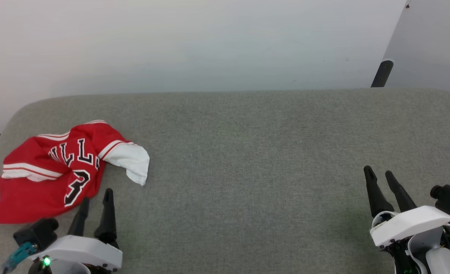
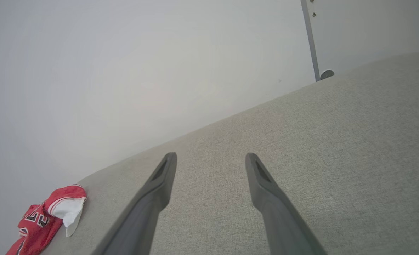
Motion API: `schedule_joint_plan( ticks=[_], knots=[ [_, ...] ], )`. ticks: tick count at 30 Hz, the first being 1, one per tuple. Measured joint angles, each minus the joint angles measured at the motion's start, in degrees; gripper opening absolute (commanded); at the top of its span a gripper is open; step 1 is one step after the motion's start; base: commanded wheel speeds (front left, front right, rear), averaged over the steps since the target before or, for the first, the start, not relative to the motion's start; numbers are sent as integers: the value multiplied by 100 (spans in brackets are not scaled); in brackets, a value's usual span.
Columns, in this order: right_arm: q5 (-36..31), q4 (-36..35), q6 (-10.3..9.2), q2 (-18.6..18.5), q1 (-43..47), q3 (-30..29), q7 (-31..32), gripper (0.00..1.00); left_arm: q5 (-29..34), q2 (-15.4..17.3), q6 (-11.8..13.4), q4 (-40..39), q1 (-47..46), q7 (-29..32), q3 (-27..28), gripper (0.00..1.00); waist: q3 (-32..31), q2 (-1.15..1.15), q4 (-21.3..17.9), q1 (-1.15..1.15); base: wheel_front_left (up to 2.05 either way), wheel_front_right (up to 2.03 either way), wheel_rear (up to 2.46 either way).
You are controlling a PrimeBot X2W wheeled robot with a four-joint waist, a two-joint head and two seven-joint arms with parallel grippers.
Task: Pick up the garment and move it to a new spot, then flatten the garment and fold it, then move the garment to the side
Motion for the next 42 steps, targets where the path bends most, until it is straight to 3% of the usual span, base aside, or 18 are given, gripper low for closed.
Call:
schedule_joint_plan(
  ticks=[18, 42],
  knots=[
    [-1356, 4, 0, 67, -154, -113, -255, 100, 1066, 60, 18, -129, 16, -275, 19, 100, 6, 0, -24, 0, 0, 0, 0],
    [-2385, 147, 1, 101, -197, -367, -626, 100, 2115, 116, -19, 85, 98, -580, -9, 100, -63, 0, -19, 0, 0, 0, 0]
  ],
)
